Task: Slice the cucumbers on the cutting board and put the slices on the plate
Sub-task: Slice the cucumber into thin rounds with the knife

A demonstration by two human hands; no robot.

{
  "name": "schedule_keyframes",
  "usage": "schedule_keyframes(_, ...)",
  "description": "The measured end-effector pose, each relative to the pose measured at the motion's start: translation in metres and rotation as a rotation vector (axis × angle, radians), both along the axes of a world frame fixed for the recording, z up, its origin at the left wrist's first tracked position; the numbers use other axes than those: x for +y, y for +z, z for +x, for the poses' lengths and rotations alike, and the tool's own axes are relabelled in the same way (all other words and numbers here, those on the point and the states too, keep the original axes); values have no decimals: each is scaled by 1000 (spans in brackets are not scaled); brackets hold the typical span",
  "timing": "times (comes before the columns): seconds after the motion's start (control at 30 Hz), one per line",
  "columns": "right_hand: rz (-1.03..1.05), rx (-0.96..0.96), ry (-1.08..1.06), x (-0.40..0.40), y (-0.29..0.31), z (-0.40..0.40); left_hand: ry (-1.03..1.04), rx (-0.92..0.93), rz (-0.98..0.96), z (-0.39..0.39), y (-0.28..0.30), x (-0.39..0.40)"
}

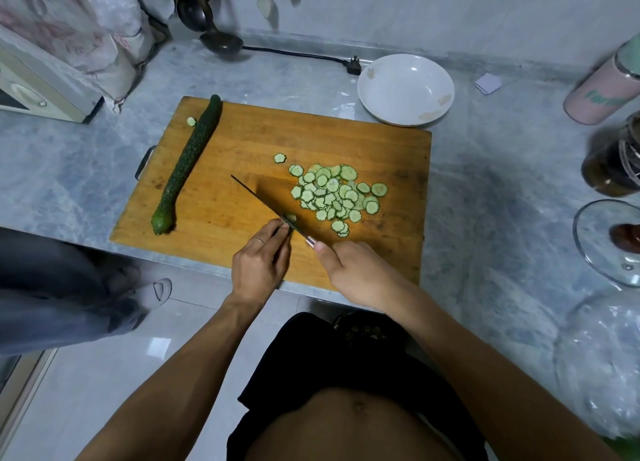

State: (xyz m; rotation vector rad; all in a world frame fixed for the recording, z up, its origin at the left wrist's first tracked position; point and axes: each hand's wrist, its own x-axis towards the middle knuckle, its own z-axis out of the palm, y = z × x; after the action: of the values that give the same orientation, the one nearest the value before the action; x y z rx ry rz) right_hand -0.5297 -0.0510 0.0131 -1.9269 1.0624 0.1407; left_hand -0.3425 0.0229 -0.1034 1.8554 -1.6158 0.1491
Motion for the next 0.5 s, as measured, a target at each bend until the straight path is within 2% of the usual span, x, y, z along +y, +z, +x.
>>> schedule_keyframes(0.5, -21, -50, -92, -8, -1, -15, 61, 53, -18, -5, 12, -2)
